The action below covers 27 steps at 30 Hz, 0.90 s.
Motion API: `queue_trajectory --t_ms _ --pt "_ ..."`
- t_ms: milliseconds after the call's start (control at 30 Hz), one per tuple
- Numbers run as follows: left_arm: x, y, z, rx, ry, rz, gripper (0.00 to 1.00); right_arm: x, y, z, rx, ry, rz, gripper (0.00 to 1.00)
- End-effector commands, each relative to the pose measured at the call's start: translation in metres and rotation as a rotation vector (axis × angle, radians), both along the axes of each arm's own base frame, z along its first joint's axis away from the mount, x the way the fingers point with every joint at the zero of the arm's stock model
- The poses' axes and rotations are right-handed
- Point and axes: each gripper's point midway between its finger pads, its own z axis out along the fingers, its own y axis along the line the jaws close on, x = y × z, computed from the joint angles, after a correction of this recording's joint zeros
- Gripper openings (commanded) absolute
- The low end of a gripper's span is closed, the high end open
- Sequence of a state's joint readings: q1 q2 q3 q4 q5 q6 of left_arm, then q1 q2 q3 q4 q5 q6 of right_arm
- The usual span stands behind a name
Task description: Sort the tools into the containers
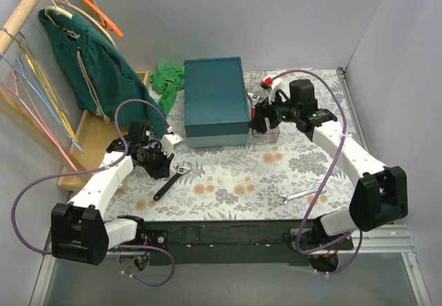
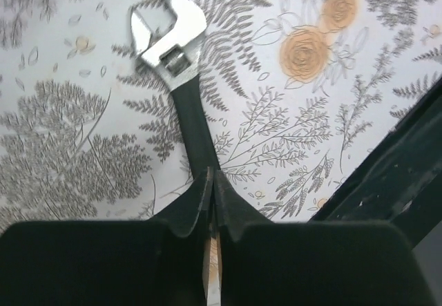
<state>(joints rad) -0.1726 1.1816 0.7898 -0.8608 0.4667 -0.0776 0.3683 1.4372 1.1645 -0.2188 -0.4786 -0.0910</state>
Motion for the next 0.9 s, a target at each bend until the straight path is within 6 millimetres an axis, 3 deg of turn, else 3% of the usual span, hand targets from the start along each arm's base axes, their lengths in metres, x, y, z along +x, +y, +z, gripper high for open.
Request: queue_trajectory --t_ms 0,67,167,233,333,533,633,867 --pt "0.001 -0.022 0.038 -0.126 -0.141 -0.15 0.0 -0.068 0.042 0.007 0.053 -0.144 0.459 0.78" --pt "0.001 -0.023 0.04 -0.129 -0.176 -0.17 0.0 -0.089 0.061 0.0 0.04 -0.153 0.589 0.79" --pt "0.008 -0.017 0.036 -0.099 -0.181 -0.114 0.0 -0.102 0.077 -0.018 -0.004 -0.141 0.692 0.84" --pt "0.016 -0.008 0.023 -0.055 -0.132 0.004 0.3 -0.102 0.082 -0.021 -0.009 -0.155 0.7 0.85" --pt "0.016 -0.004 0.005 -0.023 -0.065 0.032 0.47 -0.101 0.085 -0.02 -0.022 -0.16 0.696 0.85" --pt "0.041 -0.005 -0.011 -0.011 -0.104 0.083 0.5 -0.093 0.084 -0.019 -0.047 -0.174 0.644 0.86" --pt "0.042 -0.007 -0.027 0.004 -0.088 0.067 0.49 -0.087 0.081 -0.018 -0.068 -0.199 0.602 0.85" --pt "0.029 -0.033 -0.056 0.099 -0.061 0.012 0.47 -0.082 0.07 -0.016 -0.106 -0.252 0.539 0.86"
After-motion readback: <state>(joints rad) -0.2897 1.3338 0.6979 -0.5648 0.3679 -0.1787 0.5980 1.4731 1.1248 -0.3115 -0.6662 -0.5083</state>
